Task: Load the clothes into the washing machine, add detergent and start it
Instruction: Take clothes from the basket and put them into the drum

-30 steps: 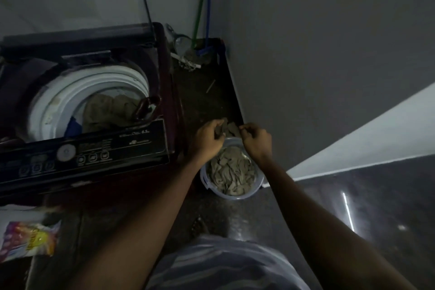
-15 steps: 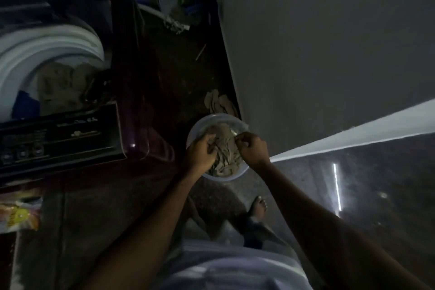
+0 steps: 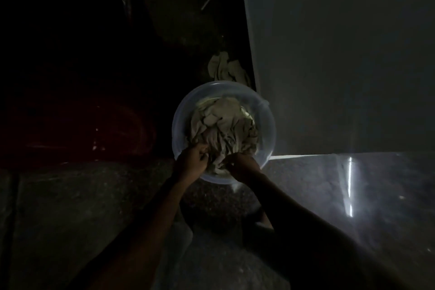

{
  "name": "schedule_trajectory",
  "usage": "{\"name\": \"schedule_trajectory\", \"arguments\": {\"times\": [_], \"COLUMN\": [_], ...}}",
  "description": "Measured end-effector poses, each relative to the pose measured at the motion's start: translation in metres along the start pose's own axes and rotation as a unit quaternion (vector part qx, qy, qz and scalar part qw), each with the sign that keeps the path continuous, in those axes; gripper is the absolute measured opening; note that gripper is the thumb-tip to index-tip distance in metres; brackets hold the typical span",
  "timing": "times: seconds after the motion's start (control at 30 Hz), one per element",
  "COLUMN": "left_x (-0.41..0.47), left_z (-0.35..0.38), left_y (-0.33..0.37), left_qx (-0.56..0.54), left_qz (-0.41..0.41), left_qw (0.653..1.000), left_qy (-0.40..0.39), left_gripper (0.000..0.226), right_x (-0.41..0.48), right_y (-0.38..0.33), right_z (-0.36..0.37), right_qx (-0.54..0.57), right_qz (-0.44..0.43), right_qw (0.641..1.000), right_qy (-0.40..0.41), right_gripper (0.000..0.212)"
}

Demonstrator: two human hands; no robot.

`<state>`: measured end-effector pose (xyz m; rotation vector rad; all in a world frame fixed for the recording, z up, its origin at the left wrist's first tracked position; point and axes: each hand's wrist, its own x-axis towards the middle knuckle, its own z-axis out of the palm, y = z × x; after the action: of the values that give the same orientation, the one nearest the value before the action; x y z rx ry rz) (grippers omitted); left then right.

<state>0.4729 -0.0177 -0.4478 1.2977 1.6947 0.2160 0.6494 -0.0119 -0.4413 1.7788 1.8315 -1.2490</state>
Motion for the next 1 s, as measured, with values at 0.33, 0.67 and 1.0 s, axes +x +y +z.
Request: {"name": "schedule_trajectory", "arguments": {"times": [0.33, 0.67, 1.0], "left_x": [0.008, -0.069, -0.158], "left_z": [0.01, -0.073, -0.18], "left_y": [-0.035, 0.091, 0.262], "left_qx": [-0.02, -0.094, -0.178], "left_qz": [-0.022, -0.041, 0.1], "left_qw": [0.999, 0.994, 0.978], "left_qy": [-0.023, -0.023, 0.048], "left_gripper": [0.039, 0.065, 0.053], "right_x": [0.024, -0.116, -0.25], "right_y": [0.015, -0.064, -0.145], "right_z": [0.029, -0.133, -0.266], "right_qx": [0.018, 0.34, 0.47], "right_qz": [-0.03, -0.04, -0.2], "right_qw": [0.997, 0.91, 0.823], "right_qy": [0.066, 0.235, 0.249], "right_gripper": [0.038, 0.024, 0.013]}}
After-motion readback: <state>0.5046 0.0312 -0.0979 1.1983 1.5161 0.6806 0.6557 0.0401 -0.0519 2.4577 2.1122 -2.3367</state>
